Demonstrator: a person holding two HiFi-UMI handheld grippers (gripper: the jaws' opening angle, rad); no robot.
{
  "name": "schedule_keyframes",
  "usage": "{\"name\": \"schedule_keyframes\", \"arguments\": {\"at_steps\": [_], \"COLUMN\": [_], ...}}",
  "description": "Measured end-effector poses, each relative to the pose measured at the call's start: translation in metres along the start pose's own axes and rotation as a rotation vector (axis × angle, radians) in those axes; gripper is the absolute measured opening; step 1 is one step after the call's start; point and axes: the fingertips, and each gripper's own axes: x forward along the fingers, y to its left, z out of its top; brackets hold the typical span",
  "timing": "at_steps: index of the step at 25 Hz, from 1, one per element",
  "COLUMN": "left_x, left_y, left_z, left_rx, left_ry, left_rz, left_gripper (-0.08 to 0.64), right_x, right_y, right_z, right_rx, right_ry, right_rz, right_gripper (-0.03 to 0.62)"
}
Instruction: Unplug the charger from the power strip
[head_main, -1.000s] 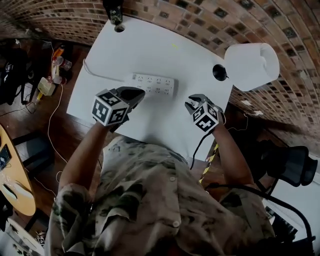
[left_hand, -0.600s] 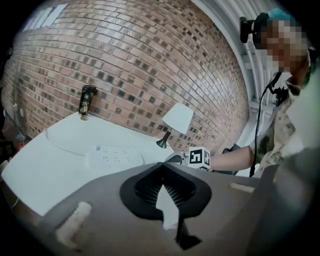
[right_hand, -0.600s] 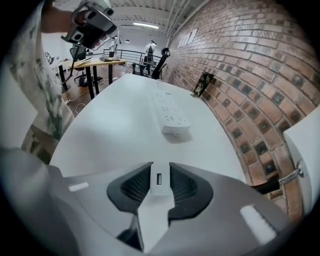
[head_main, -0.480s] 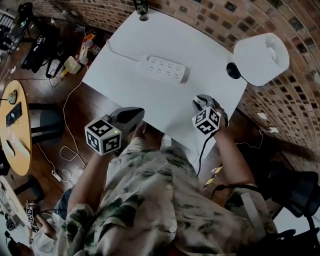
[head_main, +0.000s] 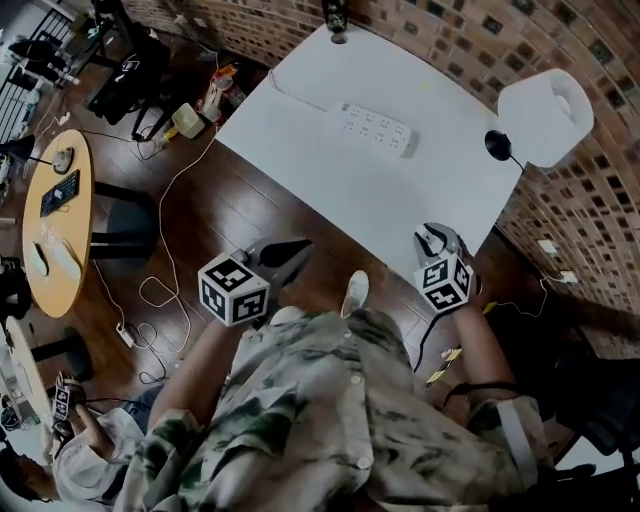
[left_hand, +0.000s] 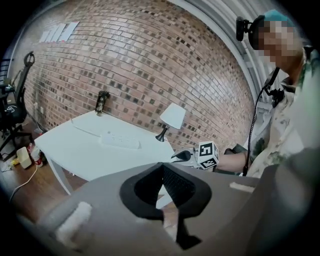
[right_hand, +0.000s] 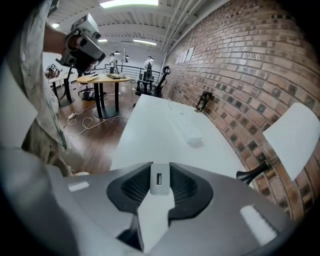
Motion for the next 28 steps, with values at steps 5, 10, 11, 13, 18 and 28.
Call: {"name": "schedule_keyframes", "arguments": {"at_steps": [5, 10, 11, 13, 18, 28], "left_x": [-0.058, -0.149, -0.167, -0.198, -0.220, -0.205], "left_y": [-0.024, -0.030, -0.030, -0.032, -0.058, -0.162], "left_z": [-0.030, -0.074, -0.086, -0.110, -0.150, -0.166], "left_rx": [0.039, 0.077, 0.068, 0.051, 0.070, 0.122], "left_ry": [-0.051, -0.095, -0.105, -0.113, -0.101, -0.137], "left_rz": [-0.026, -0.025, -0.035, -0.053, -0.074, -0.055], "left_gripper": [0.005, 0.003, 0.003, 0.003, 0.003, 0.003], "right_x": [-0.060, -0.117, -0.130, -0.155, -0.220, -0.338], "right_y": [0.066, 0.152, 0.172, 0.207, 0.258, 0.288], "right_z": [0.024, 0.075, 0.084, 0.098, 0.090, 0.024], "right_rx": [0.081, 0.162, 0.176, 0.200, 0.242, 0.209], "right_ry": [-0.062, -0.151, -0.163, -0.191, -0.242, -0.331], "right_rz": [-0.014, -0.044, -0.053, -0.071, -0.102, -0.141], "right_gripper": [0.106, 0.106, 0.106, 0.106, 0.106, 0.107]}}
